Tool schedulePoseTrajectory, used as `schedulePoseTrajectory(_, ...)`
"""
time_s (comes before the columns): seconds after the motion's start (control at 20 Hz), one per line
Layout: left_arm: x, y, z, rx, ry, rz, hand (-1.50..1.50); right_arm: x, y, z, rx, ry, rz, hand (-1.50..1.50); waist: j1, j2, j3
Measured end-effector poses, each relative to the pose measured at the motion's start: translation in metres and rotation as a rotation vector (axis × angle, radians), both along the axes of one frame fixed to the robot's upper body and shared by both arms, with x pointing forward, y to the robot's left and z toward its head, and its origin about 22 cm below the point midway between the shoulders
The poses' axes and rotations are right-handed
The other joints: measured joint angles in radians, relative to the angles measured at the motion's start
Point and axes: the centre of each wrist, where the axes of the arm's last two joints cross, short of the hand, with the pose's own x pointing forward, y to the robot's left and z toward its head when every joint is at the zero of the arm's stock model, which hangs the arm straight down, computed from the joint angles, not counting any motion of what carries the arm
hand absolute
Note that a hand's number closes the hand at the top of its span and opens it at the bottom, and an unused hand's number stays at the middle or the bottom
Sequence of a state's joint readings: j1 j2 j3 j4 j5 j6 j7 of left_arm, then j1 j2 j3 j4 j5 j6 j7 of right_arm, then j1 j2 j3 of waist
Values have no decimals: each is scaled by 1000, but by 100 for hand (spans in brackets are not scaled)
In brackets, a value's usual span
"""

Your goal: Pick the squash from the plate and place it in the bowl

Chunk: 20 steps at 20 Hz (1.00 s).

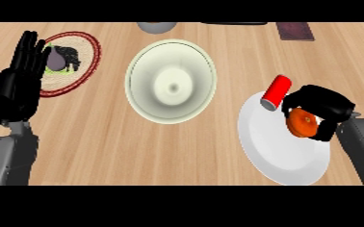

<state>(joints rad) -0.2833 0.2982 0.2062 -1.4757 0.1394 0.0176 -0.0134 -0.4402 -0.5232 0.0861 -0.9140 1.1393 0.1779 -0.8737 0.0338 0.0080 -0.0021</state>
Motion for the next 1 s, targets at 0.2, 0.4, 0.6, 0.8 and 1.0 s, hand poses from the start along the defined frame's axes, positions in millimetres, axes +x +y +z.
schedulePoseTrajectory(0.2, 8, -15, 6, -2, -33, -47, 0, 32, -26, 41, -59, -39, -182, 150, 51, 25, 5)
schedulePoseTrajectory(0.4, 14, -22, 10, -1, -41, -70, 0, 52, -41, 71, -73, -82, -267, 150, 75, 35, 7)
schedulePoseTrajectory(0.6, 16, -25, 12, -1, -38, -79, 0, 61, -55, 96, -49, -165, -319, 150, 78, 36, 8)
schedulePoseTrajectory(0.8, 14, -23, 9, 0, -34, -74, 0, 71, -62, 127, 14, -251, -349, 150, 76, 33, 8)
schedulePoseTrajectory(1.0, 12, -20, 5, -3, -30, -62, 0, 80, -64, 159, 132, -275, -289, 150, 60, 25, 7)
